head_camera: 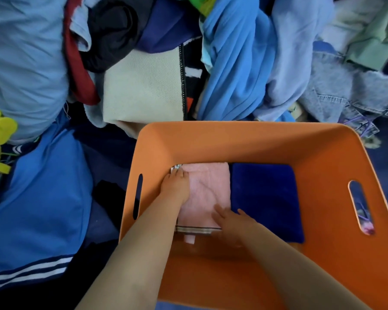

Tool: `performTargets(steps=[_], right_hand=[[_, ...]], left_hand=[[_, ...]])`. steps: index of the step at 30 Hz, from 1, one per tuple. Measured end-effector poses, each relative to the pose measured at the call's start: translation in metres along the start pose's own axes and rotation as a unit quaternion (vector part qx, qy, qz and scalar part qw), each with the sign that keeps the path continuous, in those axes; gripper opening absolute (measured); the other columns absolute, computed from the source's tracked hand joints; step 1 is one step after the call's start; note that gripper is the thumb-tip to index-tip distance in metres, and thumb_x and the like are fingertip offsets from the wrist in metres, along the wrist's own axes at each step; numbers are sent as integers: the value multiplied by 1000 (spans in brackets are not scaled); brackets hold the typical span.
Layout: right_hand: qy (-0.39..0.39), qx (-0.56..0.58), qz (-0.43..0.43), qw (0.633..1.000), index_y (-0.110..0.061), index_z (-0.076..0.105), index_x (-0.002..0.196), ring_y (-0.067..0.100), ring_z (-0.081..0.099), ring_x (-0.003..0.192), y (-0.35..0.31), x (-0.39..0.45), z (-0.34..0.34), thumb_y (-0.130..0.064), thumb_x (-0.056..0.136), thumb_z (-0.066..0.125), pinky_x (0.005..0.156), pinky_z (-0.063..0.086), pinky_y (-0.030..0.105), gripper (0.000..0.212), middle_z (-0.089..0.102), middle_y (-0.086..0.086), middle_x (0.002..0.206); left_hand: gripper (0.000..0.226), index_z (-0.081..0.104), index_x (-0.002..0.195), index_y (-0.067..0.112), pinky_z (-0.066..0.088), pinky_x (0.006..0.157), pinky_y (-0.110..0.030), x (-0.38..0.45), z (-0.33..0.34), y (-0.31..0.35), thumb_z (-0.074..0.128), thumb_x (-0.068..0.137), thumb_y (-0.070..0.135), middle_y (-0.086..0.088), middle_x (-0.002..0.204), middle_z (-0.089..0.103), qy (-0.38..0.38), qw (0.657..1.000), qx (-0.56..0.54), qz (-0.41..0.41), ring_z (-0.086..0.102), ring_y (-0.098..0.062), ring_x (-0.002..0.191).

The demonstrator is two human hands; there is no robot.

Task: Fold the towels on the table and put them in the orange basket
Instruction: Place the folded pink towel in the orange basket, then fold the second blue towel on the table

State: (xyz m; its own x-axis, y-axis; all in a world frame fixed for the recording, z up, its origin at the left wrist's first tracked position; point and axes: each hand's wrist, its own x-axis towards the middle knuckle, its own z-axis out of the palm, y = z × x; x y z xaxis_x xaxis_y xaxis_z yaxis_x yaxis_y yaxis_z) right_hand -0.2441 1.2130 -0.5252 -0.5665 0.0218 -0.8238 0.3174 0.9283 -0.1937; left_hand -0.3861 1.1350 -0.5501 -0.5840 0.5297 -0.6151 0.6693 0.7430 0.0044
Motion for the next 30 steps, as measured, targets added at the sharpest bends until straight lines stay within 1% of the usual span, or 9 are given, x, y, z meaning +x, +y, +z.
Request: performTargets(steps=[2,7,11,13,15,18,21,25,30], right_hand=[[17,8,3,1000,-18,5,148,21,6,145,2,-6,1,-31,100,30,118,6,40,56,-8,-1,158],[79,32,53,995,-21,13,147,24,16,143,2,-47,-6,-22,98,35,115,18,40,53,3,3,158],[175,65,130,974,-16,29,140,26,40,126,-3,-97,-27,-23,96,37,96,41,36,44,31,7,146],[230,52,144,961,-14,32,136,27,42,123,-5,-132,-38,-23,96,37,93,42,36,41,38,9,139],[274,14,148,950,-13,35,133,27,42,123,-8,-170,-47,-21,96,37,95,40,37,39,40,9,136],[324,-16,140,936,-14,39,129,27,43,121,-11,-220,-59,-20,95,37,95,38,38,34,41,8,133],[382,-3,150,912,-12,41,126,29,43,120,-7,-298,-59,-19,94,37,92,39,40,32,42,9,131],[471,41,189,861,-8,46,122,31,44,120,6,-390,-38,-18,93,38,92,39,39,31,47,14,127],[516,54,213,828,-8,43,126,32,46,117,10,-479,9,-19,94,39,85,41,38,34,43,13,134]], left_hand=[[54,24,143,3,21,116,-37,-10,-3,3,42,92,7,-14,153,19,36,999,16,3,17,-27,143],[40,47,127,8,27,110,-41,-56,-21,18,48,87,4,-12,140,33,79,995,47,32,30,-28,132],[33,53,118,4,33,103,-39,-104,-59,37,43,87,0,-13,129,45,138,989,26,50,41,-30,123],[30,54,116,5,36,97,-38,-135,-83,49,42,89,3,-12,126,49,180,983,7,40,45,-30,119],[29,54,116,5,38,94,-37,-169,-106,59,41,90,4,-13,125,50,209,977,-4,36,46,-30,117],[31,54,117,4,38,93,-36,-207,-135,73,40,90,3,-13,126,50,232,972,11,42,45,-30,119],[33,53,121,5,40,94,-37,-263,-165,101,43,90,6,-12,127,51,261,963,40,60,46,-29,120],[31,55,119,6,41,94,-38,-344,-183,152,42,91,7,-13,125,53,319,941,63,99,49,-31,119],[29,54,119,6,43,92,-39,-434,-183,207,41,94,13,-15,126,53,327,933,72,135,49,-33,118]])
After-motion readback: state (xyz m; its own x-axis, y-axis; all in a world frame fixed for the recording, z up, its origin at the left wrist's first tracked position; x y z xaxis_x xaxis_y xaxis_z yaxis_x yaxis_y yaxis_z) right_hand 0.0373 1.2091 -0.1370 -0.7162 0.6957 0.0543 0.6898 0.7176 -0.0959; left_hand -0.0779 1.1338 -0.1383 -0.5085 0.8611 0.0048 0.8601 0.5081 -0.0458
